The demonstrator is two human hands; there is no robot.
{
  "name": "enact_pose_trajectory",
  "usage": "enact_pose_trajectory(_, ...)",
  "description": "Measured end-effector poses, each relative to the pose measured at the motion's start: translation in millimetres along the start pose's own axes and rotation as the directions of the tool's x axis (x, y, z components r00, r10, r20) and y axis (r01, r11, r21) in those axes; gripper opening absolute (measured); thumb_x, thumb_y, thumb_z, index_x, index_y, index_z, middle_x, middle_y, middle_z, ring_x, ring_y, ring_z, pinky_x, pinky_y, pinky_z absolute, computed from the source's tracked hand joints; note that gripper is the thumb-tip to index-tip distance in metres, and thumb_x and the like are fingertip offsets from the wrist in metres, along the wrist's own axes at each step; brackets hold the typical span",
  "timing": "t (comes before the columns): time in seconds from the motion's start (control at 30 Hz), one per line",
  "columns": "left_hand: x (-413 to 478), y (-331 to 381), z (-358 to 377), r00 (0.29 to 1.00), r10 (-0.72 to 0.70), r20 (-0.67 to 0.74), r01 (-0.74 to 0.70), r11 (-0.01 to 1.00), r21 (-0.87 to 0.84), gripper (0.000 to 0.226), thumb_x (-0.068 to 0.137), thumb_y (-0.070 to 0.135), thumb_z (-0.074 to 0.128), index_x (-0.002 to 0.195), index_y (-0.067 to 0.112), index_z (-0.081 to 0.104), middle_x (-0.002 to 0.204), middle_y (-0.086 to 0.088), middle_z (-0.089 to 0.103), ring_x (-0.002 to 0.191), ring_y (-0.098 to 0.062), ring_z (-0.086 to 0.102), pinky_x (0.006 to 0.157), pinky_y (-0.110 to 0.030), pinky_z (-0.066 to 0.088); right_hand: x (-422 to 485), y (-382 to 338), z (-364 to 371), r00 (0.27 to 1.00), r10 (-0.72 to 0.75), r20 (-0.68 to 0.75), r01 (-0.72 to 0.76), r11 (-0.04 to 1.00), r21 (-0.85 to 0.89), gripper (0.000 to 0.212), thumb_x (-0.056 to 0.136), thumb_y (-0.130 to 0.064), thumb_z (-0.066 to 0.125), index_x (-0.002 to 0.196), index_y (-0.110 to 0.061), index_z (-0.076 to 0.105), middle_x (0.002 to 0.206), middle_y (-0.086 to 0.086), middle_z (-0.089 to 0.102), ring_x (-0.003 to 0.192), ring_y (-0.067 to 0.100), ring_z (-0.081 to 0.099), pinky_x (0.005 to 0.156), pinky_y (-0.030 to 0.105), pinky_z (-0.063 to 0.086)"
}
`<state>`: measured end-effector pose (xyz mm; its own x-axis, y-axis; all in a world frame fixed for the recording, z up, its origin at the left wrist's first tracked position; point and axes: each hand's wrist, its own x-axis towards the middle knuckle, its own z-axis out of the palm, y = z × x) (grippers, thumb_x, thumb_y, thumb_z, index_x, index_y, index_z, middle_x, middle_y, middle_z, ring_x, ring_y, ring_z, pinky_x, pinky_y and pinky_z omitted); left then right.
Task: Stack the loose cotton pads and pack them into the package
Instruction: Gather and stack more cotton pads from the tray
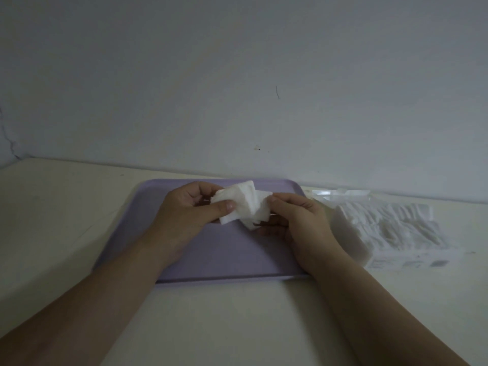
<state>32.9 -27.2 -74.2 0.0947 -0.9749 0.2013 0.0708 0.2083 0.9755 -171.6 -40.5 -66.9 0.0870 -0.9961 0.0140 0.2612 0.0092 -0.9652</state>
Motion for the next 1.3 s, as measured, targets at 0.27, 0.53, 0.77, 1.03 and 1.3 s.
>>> enact_pose_trajectory(0.27,5.5,-2.6,-5.4,0.998,-0.061,0.029,0.062,0.998,-0.028,0.026,0.064,0.006,0.081,0.081,0.018,0.066,0.073,0.006,0.068,0.066,-0.008,0.062,0.056,-0.015,0.048,7.0,3.8,-8.7,0.973,-0.116,-0.201,0.095,0.989,-0.113,0.037,0.093,-0.004,0.067,0.061,-0.02,0.075,0.062,0.001,0.063,0.065,0.021,0.056,0.057,0.034,0.049)
enact_pose_trajectory(0.53,10.1,-9.8,-9.3,0.997,-0.071,-0.02,0.07,0.995,-0.065,0.07,0.05,0.024,0.089,0.118,0.018,0.071,0.123,-0.012,0.072,0.112,-0.025,0.07,0.102,-0.047,0.055,5.8,-1.6,-6.9,0.996,-0.007,-0.092,0.019,0.992,0.127,0.022,0.102,-0.006,0.054,0.083,-0.006,0.065,0.077,0.01,0.065,0.08,0.038,0.069,0.069,0.05,0.064)
enact_pose_trajectory(0.77,8.8,-8.7,-5.9,0.984,-0.141,-0.11,0.128,0.984,-0.122,0.043,0.053,0.022,0.088,0.094,0.012,0.077,0.111,-0.023,0.075,0.115,-0.043,0.067,0.107,-0.061,0.048,7.2,-0.2,-9.1,0.994,-0.001,-0.105,0.016,0.99,0.138,0.013,0.102,-0.008,0.054,0.092,-0.007,0.064,0.092,0.018,0.065,0.084,0.04,0.068,0.059,0.042,0.063)
enact_pose_trajectory(1.03,7.4,-9.3,-3.0,0.987,-0.151,-0.047,0.143,0.98,-0.139,0.02,0.093,-0.001,0.067,0.113,0.003,0.07,0.113,-0.016,0.077,0.111,-0.034,0.072,0.094,-0.046,0.059,7.1,2.8,-13.8,1.0,0.005,-0.03,-0.001,0.994,0.111,0.032,0.089,0.004,0.071,0.121,0.001,0.067,0.103,0.019,0.074,0.088,0.03,0.074,0.068,0.04,0.064)
enact_pose_trajectory(1.3,-1.0,-4.3,1.6,0.989,-0.103,0.106,0.106,0.994,-0.031,0.025,0.088,0.001,0.074,0.113,0.007,0.076,0.113,-0.011,0.078,0.106,-0.026,0.074,0.088,-0.038,0.061,-0.9,7.2,-1.0,0.976,-0.071,0.205,0.068,0.997,0.022,0.03,0.076,-0.012,0.077,0.103,0.003,0.077,0.103,0.023,0.077,0.095,0.031,0.073,0.09,0.047,0.061)
